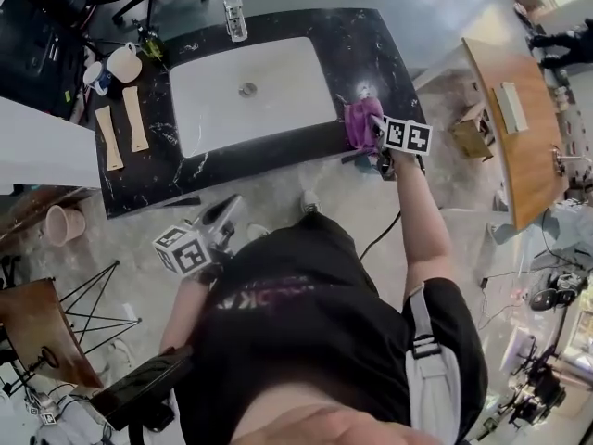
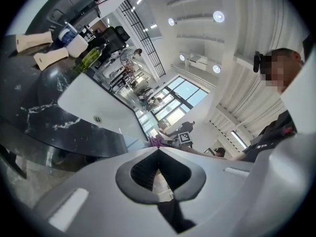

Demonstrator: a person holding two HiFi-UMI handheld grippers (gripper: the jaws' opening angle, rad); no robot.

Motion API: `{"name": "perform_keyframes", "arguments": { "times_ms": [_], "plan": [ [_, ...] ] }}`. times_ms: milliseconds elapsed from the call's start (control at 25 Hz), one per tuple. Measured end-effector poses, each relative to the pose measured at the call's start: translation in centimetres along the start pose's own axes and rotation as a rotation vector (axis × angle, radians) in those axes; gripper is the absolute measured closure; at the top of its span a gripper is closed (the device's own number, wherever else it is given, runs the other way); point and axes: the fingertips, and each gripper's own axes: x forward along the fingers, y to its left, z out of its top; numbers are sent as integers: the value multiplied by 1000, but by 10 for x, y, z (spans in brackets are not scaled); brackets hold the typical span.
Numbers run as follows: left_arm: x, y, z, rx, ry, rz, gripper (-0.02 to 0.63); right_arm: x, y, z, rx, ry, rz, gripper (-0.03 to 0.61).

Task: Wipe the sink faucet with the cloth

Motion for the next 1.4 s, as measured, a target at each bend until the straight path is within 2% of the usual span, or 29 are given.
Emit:
{"name": "perform_keyframes", "arguments": {
  "times_ms": [160, 240, 440, 680, 800, 960, 1120, 1160, 1200, 1320, 1400],
  "plan": [
    [-2, -7, 11, 19, -56, 31, 621, 10, -9, -8, -201, 93, -122, 494],
    [1, -8, 15, 28, -72, 43, 621, 11, -7, -9, -276, 105, -142, 492],
    [11, -10, 18, 24, -98, 70, 621, 12, -4, -8, -281, 100, -56, 485],
    [26, -18, 18, 33, -103, 80, 621, 3, -8, -3, -314, 97, 6, 422],
    [32, -22, 17, 39, -99, 74, 621, -7, -4, 12, -299, 32, 38, 394],
    [38, -26, 19, 48, -88, 70, 621, -24, 10, 43, -280, -134, 74, 394],
    [44, -32, 16, 59, -74, 61, 621, -47, 25, 69, -278, -285, 70, 425],
    [44, -32, 15, 58, -73, 60, 621, -57, 31, 75, -261, -325, 84, 476],
    [44, -33, 14, 55, -72, 60, 621, -65, 40, 77, -227, -351, 121, 564],
    [44, -33, 13, 52, -79, 65, 621, -85, 93, 58, -97, -339, 357, 568],
    [44, -34, 14, 56, -82, 68, 621, -96, 138, 28, -74, -289, 502, 568]
  ]
}}
